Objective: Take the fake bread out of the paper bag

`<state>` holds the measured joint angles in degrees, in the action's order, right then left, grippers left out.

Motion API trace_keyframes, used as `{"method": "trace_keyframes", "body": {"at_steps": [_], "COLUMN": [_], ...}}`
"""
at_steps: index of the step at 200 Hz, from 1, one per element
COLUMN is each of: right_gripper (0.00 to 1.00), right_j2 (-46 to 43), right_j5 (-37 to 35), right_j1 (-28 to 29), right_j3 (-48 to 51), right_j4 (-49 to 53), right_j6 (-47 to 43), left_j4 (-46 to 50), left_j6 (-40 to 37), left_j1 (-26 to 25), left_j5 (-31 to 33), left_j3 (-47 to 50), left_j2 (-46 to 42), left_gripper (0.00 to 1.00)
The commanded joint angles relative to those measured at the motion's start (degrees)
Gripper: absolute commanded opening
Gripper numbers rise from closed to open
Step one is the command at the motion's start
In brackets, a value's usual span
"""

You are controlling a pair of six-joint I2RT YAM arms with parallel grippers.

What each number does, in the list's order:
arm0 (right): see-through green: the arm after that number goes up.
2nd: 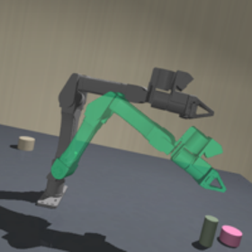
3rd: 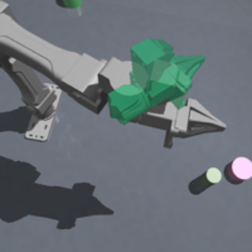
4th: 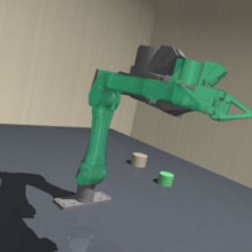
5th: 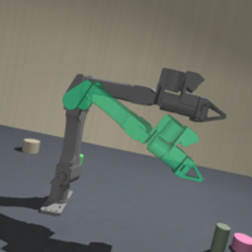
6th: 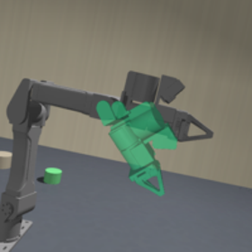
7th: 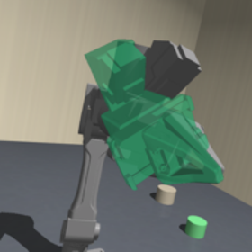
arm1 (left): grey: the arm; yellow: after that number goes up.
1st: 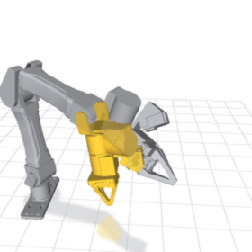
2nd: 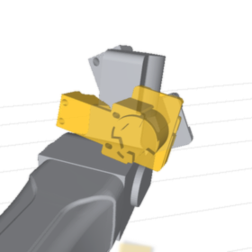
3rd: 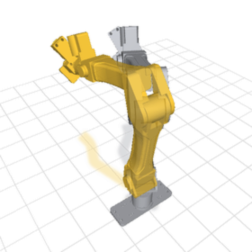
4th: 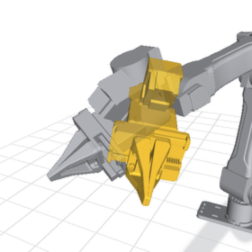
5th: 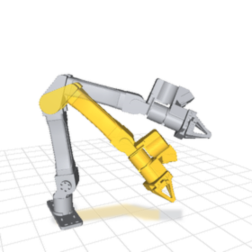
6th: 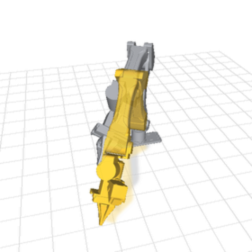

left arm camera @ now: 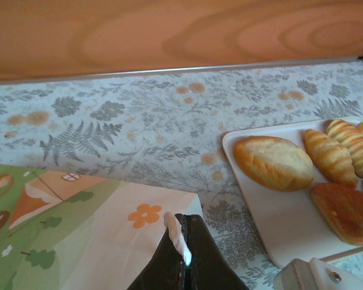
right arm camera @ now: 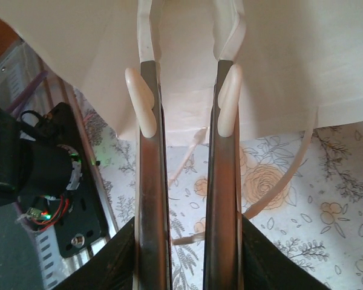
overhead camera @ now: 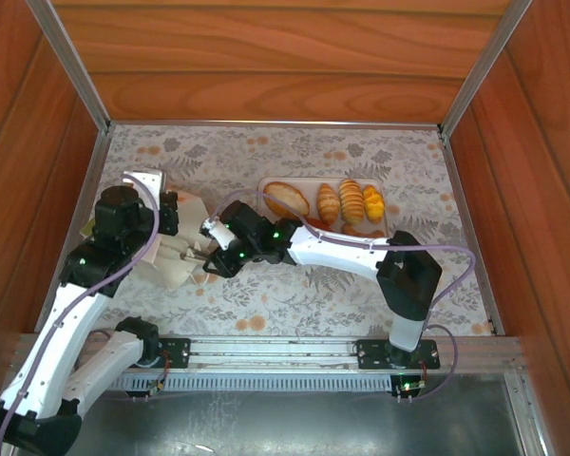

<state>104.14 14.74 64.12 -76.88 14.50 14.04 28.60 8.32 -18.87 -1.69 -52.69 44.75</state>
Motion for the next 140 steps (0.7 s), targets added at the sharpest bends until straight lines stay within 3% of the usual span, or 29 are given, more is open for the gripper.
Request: {"method": "trace_keyframes", "body": {"at_steps": [1,57,140], "right_gripper": [0.37,0.37,0.36], "right_j2": [0.69,0.58,2.39], "right_j5": [-2.36,-1.9,-1.98], "right_j1": [-0.06,-1.01,-0.63], "right_j3": [-1.35,1.44,3.87], "right_j4": [-1.0,-4.22,-12.53], "right_j6": [1.37,4.88,10.49], "left_j4": [-0.28,-2.08,-10.71], "left_j6": [-1.67,-6.18,-8.21], "left_j1": [-0.33,-2.19,-3.87], "left_j5": [-3.31,-7.34,-4.62], "left_j3": [-3.74,-11.5,-15.43], "left_j2": [1.93,12.21,21.12], "left_gripper": [0.0,0.0,0.0]}}
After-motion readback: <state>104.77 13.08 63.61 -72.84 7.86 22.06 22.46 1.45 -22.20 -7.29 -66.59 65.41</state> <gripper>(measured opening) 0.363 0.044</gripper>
